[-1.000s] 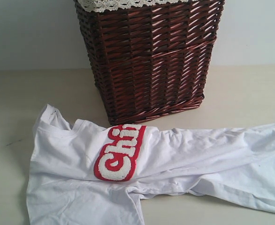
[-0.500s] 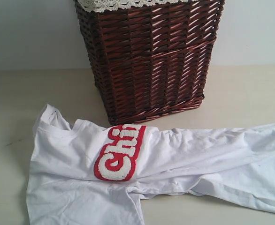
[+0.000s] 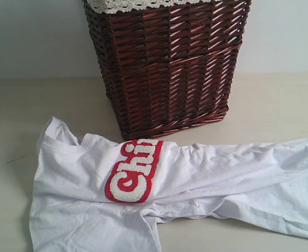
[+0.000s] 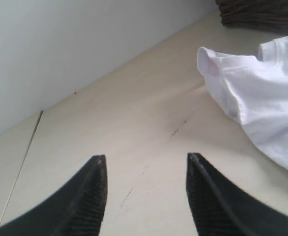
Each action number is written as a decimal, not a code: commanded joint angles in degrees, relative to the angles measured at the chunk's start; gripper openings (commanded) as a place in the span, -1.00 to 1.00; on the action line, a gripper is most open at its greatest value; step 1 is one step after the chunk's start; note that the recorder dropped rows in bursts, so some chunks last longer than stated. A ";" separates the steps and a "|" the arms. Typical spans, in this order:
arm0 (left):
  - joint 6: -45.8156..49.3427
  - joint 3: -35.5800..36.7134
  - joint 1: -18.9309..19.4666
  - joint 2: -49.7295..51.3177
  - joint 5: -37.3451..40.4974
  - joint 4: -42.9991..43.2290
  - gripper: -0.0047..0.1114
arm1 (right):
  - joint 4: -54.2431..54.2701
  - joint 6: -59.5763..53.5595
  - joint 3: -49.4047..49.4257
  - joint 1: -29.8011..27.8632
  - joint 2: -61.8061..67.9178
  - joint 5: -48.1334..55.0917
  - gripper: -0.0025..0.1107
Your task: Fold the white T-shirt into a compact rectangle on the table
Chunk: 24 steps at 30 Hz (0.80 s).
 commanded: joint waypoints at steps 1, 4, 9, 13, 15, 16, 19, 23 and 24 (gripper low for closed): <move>-0.06 0.20 -0.35 -0.33 -0.25 -0.24 -0.07 | -1.88 1.52 0.07 -0.09 -0.71 0.67 -0.05; -0.06 0.20 -0.35 -0.33 -0.25 -0.24 -0.07 | -3.01 1.30 0.07 -2.82 -6.46 2.57 -0.05; -0.06 0.20 -0.25 -0.33 -0.23 -0.53 -0.07 | -4.67 1.30 0.07 -5.97 -7.10 5.24 -0.05; -0.06 0.20 -0.25 -0.33 -0.12 -0.52 -0.07 | -4.67 2.80 0.07 -5.97 -7.10 5.51 -0.05; -0.06 0.20 -0.25 -0.33 -0.12 -0.52 -0.07 | -4.67 2.93 0.07 -5.97 -7.10 5.51 -0.05; -0.06 0.20 -0.25 -0.33 -0.12 -0.52 -0.07 | -4.50 2.93 0.07 -5.97 -7.10 5.38 -0.05; -0.06 0.20 -0.25 -0.33 -0.12 -0.52 -0.07 | -4.50 2.80 0.07 -5.97 -7.10 5.38 -0.06; -0.06 0.20 -0.25 -0.33 -0.12 -0.52 -0.07 | -4.50 2.80 0.07 -5.97 -7.10 5.27 -0.06; -0.06 0.20 -0.25 -0.33 -0.12 -0.52 -0.07 | -4.50 2.80 0.07 -5.97 -7.10 5.27 -0.06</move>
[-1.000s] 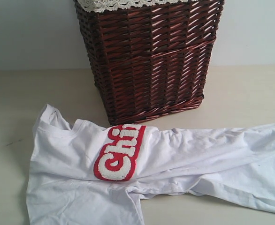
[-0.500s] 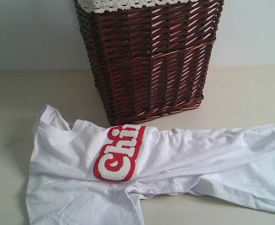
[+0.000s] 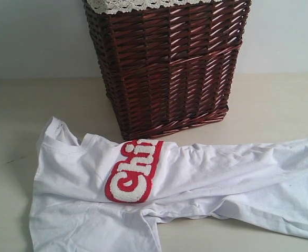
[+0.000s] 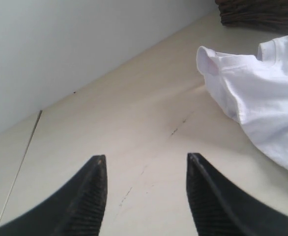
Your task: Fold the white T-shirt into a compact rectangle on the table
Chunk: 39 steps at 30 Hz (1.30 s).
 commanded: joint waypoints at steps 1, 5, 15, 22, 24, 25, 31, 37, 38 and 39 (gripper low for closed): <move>-0.06 0.09 -0.25 -0.33 -0.12 -0.52 -0.07 | -0.20 0.33 0.07 -0.26 -0.35 -0.17 -0.06; -0.06 0.09 -0.25 -0.33 -0.12 -0.52 -0.07 | -0.19 0.33 0.07 -0.26 -0.35 -0.15 -0.06; -0.22 0.09 -0.21 -0.33 -0.25 -0.20 -0.07 | -0.19 0.33 0.07 -0.26 -0.35 -0.15 -0.06; -24.93 -6.61 -0.21 16.43 0.52 4.12 -0.07 | -0.05 0.33 0.07 -0.26 -0.35 -0.15 -0.06; -31.60 -11.86 -0.21 26.89 3.14 8.90 -0.07 | -0.05 0.33 0.07 -0.26 -0.35 -0.15 -0.06; -34.41 -15.30 -0.21 32.90 5.66 9.82 -0.07 | -0.05 0.33 0.07 -0.26 -0.35 -0.15 -0.06; -32.84 -32.19 -0.21 60.06 12.91 7.61 -0.07 | -0.05 0.33 0.07 -0.26 -0.35 -0.15 -0.06; -19.45 -38.07 -0.21 67.45 15.78 -3.25 -0.07 | -0.27 0.33 0.07 -0.26 -0.35 -0.15 -0.06; -17.21 -38.07 -0.21 67.45 15.78 -5.36 -0.07 | -0.27 0.33 0.07 -0.26 -0.35 -0.15 -0.06; -16.42 -38.07 -0.21 67.45 15.88 -7.08 -0.07 | -0.27 0.33 0.07 -0.26 -0.35 -0.15 -0.06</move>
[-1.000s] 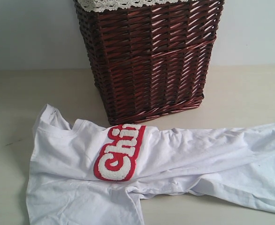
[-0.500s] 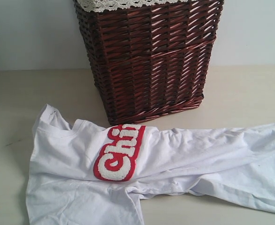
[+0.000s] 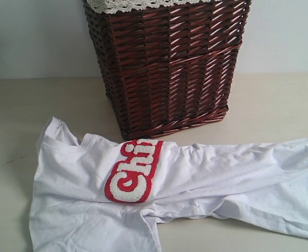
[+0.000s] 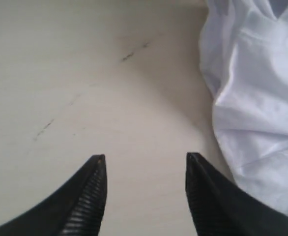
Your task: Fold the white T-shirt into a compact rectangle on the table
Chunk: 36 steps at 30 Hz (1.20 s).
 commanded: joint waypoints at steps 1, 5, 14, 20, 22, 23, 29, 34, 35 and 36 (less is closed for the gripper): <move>6.84 -0.90 -0.21 0.67 1.14 -9.59 -0.07 | -0.27 -0.02 0.07 -0.26 -0.35 -0.21 -0.06; 6.84 -0.53 -0.33 3.11 2.47 -7.80 -0.07 | -0.27 -0.02 0.07 -0.26 -0.35 -0.21 -0.06; 7.46 -1.25 -0.33 16.87 3.85 -11.39 -0.07 | -0.13 -0.02 0.07 -0.26 -0.35 -0.21 -0.06; 24.33 -6.45 -0.33 16.18 6.48 -27.35 -0.07 | -0.13 -0.02 0.07 -0.26 -0.35 -0.21 -0.06; 27.85 -6.45 -0.33 16.36 7.91 -32.95 -0.07 | -0.13 -0.02 0.07 -0.26 -0.35 -0.21 -0.06; 30.88 -6.06 -0.33 16.70 9.11 -34.65 -0.07 | -0.13 -0.02 0.07 -0.26 -0.35 -0.21 -0.06; 53.70 -5.32 -1.01 20.81 11.01 -55.98 -0.07 | -0.24 -0.02 0.07 -0.26 -0.35 -0.21 -0.06; 71.99 -6.58 -2.00 21.47 1.28 -68.99 -0.07 | -0.24 -0.02 0.07 -0.26 -0.35 -0.21 -0.06; 75.64 -6.56 -2.13 21.86 -2.64 -70.52 -0.07 | -0.24 -0.02 0.07 -0.26 -0.35 -0.21 -0.06; 77.61 -6.56 -2.13 22.36 -5.42 -71.33 -0.07 | -0.24 -0.02 0.07 -0.26 -0.35 -0.21 -0.06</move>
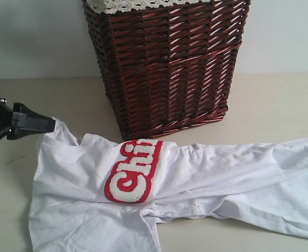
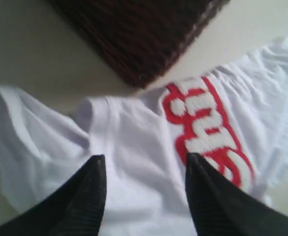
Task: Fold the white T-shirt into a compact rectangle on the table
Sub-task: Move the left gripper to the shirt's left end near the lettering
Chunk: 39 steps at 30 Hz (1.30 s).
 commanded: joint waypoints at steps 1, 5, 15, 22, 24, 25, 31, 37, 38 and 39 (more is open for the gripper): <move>13.90 -0.50 -0.51 1.60 -14.74 -7.73 -0.07 | -0.24 -0.02 0.07 -0.26 -0.35 -0.28 -0.06; 11.92 -0.50 0.04 1.66 -21.25 -7.39 -0.07 | -0.14 -0.02 0.07 -0.26 -0.35 -0.28 -0.06; 33.70 -0.80 -1.83 4.37 -0.13 -2.18 -0.91 | -0.02 -0.02 0.07 -0.26 -0.35 -0.28 -0.06; 37.26 -7.87 -6.87 19.13 -11.56 9.66 -0.92 | -0.29 -0.02 0.07 -0.26 -0.35 -0.28 -0.06; 37.26 -10.64 -8.17 23.01 -17.42 7.41 -0.92 | -0.29 -0.02 0.07 -0.26 -0.35 -0.28 -0.06; 37.26 -11.36 -8.37 23.81 -18.82 6.67 -0.92 | -0.29 -0.02 0.07 -0.26 -0.35 -0.28 -0.06; 31.69 -10.74 -8.37 25.76 -28.02 5.93 -0.92 | -0.12 -0.02 0.07 -0.26 -0.35 -0.28 -0.06; 31.69 -6.18 -8.37 25.76 -28.75 8.30 -0.92 | -0.12 -0.02 0.07 -0.26 -0.35 -0.28 -0.06; 31.69 -5.48 -8.37 25.76 -28.75 8.52 -0.92 | -0.12 -0.02 0.07 -0.26 -0.35 -0.28 -0.06; 31.69 -4.97 -8.37 25.76 -28.75 8.49 -0.92 | -0.12 -0.02 0.07 -0.26 -0.35 -0.28 -0.06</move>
